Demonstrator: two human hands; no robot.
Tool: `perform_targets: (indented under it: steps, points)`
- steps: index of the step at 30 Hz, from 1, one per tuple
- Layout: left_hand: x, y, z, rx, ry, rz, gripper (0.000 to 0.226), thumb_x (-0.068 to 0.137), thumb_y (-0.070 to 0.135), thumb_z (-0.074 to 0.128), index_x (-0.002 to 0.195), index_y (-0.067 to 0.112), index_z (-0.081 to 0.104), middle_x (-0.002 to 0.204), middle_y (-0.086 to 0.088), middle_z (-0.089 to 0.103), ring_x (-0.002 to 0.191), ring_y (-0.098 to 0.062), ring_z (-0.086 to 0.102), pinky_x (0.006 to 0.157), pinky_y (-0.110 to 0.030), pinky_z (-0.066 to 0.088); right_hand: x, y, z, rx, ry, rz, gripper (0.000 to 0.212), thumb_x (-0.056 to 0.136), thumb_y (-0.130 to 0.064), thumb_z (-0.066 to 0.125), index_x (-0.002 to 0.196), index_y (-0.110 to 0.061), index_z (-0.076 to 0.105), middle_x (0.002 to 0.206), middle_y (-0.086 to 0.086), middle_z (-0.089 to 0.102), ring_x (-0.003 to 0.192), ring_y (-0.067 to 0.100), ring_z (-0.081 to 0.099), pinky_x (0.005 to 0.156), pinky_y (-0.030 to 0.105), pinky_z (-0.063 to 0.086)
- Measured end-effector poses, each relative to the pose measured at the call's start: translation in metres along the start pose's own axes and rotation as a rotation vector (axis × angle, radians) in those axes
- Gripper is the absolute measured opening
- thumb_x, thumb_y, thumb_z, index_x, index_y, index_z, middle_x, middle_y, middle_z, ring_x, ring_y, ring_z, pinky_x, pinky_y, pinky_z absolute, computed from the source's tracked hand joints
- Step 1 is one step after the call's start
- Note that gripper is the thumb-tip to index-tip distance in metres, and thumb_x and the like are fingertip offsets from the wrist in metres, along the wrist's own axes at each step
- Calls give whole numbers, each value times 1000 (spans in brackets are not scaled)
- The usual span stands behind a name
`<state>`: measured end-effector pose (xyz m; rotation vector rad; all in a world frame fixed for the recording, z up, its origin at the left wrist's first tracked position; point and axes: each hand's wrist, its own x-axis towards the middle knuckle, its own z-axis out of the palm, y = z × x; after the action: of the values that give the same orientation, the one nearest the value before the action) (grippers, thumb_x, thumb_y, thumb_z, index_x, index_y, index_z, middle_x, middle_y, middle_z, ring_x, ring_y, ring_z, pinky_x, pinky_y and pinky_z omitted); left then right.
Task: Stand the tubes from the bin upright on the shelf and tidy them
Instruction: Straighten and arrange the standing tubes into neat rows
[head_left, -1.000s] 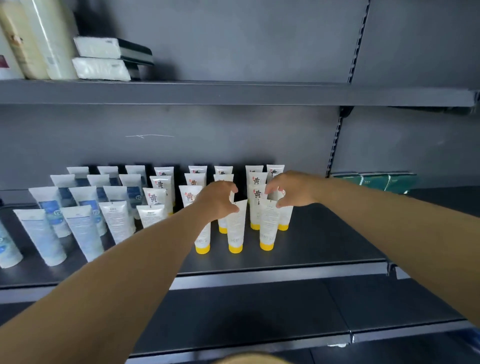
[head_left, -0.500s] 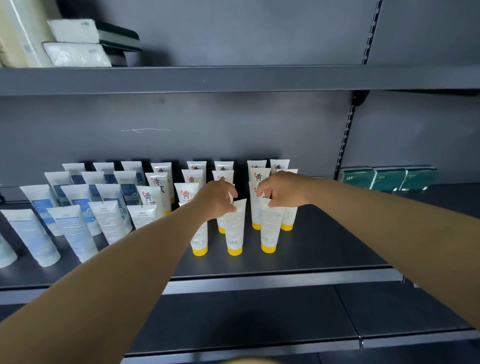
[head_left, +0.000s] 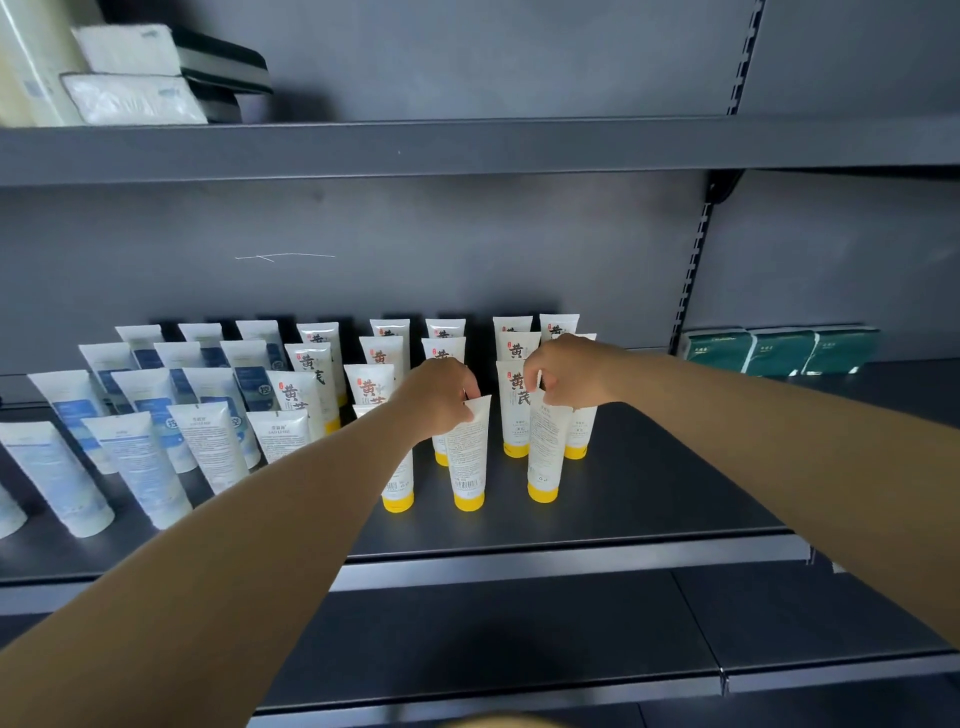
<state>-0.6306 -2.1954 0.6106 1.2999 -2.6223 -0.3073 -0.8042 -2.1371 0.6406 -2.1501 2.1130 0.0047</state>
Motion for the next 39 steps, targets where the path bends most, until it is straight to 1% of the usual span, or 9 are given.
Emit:
perform_targets:
  steps: [3, 6, 8, 12, 16, 22, 26, 30, 39]
  points:
    - [1, -1, 2, 5, 17, 2, 29, 86, 13, 64, 115, 14, 65, 112, -4, 65, 103, -20, 60, 83, -26, 46, 0, 3, -5, 21, -78, 41, 37, 86, 4, 37, 103, -11, 67, 82, 1, 61, 64, 15, 65, 54, 23, 53]
    - [1, -1, 3, -3, 29, 0, 28, 85, 13, 65, 113, 14, 66, 110, -4, 66, 101, -20, 60, 83, -27, 47, -3, 5, -12, -26, -99, -1, 45, 84, 9, 35, 107, -11, 68, 82, -5, 59, 79, 16, 61, 62, 23, 51]
    - [2, -3, 5, -9, 37, -4, 27, 85, 13, 65, 112, 15, 67, 109, -4, 66, 100, -20, 60, 81, -26, 47, -5, 6, -15, -78, -97, -43, 43, 86, 7, 39, 108, -15, 68, 99, -3, 59, 94, 20, 59, 77, 29, 53]
    - [1, -4, 9, 14, 57, -8, 25, 86, 14, 64, 110, 18, 66, 109, -2, 66, 97, -20, 61, 76, -25, 46, -3, 9, -12, -192, -57, -133, 32, 85, -1, 53, 105, -19, 69, 105, -3, 51, 98, 19, 54, 74, 27, 50]
    - [1, -2, 8, 29, 61, -15, 27, 86, 15, 64, 113, 18, 64, 111, -3, 65, 99, -21, 61, 79, -26, 47, 0, 13, -11, -216, -63, -158, 23, 84, -5, 59, 100, -18, 69, 117, -2, 50, 106, 18, 51, 85, 33, 52]
    - [1, -1, 8, 30, 58, -20, 27, 87, 14, 63, 113, 18, 64, 111, -4, 66, 100, -22, 61, 79, -26, 47, 1, 22, -10, -182, -79, -106, 9, 83, -25, 66, 90, -22, 69, 110, -7, 57, 100, 15, 58, 88, 37, 53]
    - [2, -1, 8, 27, 60, -25, 27, 87, 13, 63, 114, 18, 63, 111, -5, 65, 100, -22, 61, 80, -27, 48, -7, 23, -13, -184, -107, -39, 17, 82, -36, 67, 88, -20, 69, 103, -6, 64, 98, 14, 60, 89, 34, 53]
    - [1, 0, 8, 29, 61, -26, 28, 87, 13, 63, 114, 17, 63, 112, -5, 65, 100, -22, 61, 82, -28, 49, -12, 22, -10, -92, -94, -51, 14, 87, -22, 64, 99, -16, 68, 98, -9, 62, 96, 12, 59, 83, 24, 49]
    - [1, 1, 9, 39, 71, -27, 28, 87, 12, 62, 114, 16, 63, 112, -5, 65, 100, -22, 61, 80, -27, 47, -15, 26, -3, -57, -103, -74, 14, 85, -13, 63, 99, -12, 68, 101, 1, 66, 97, 20, 62, 82, 33, 52]
